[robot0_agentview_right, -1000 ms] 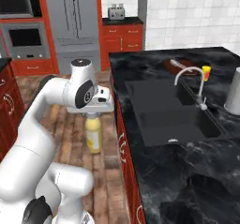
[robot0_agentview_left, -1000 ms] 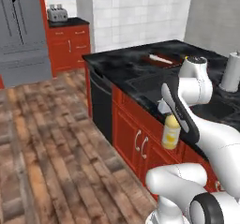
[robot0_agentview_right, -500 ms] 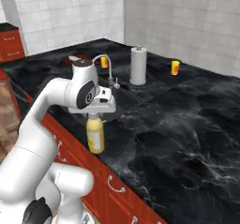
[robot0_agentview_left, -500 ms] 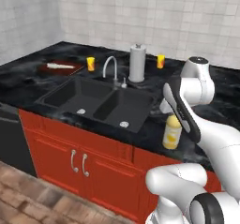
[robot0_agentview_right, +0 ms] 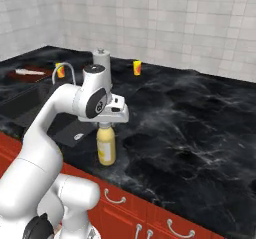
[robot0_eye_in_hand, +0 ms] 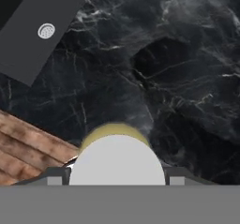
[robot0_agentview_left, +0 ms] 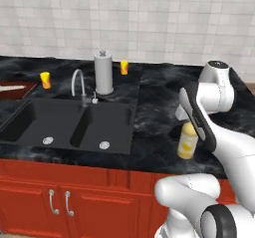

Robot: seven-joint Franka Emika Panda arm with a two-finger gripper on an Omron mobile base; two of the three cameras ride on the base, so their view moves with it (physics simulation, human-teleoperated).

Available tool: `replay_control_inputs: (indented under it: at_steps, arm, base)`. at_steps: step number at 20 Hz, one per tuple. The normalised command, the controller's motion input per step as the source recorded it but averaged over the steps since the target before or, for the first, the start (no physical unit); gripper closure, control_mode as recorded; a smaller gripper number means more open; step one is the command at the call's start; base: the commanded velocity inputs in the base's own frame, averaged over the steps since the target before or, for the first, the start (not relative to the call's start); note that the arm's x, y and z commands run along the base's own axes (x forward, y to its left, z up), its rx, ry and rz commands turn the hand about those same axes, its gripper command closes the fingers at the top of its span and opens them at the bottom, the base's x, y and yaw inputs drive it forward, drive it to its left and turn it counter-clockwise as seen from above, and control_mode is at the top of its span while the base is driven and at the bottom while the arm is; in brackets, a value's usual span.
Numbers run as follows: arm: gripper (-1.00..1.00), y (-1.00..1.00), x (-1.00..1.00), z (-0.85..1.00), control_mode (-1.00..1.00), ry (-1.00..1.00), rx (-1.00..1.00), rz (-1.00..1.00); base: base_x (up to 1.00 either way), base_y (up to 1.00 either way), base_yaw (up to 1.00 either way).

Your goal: Place the drinks on the dining counter in a tight cluster.

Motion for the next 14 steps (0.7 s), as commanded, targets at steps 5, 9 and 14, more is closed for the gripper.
replay_control_inputs:
  at_steps: [5, 9, 14]
  arm:
    - [1.00, 0.00, 0.00, 0.00, 1.00, 0.00, 0.00, 0.00]
    - [1.00, 0.00, 0.00, 0.00, 1.00, 0.00, 0.00, 0.00]
    - [1.00, 0.00, 0.00, 0.00, 1.00, 0.00, 0.00, 0.00]
  base:
    - [0.50, 0.34, -0.37]
    - [0.50, 0.20, -0.39]
    - [0.39, 0.25, -0.21]
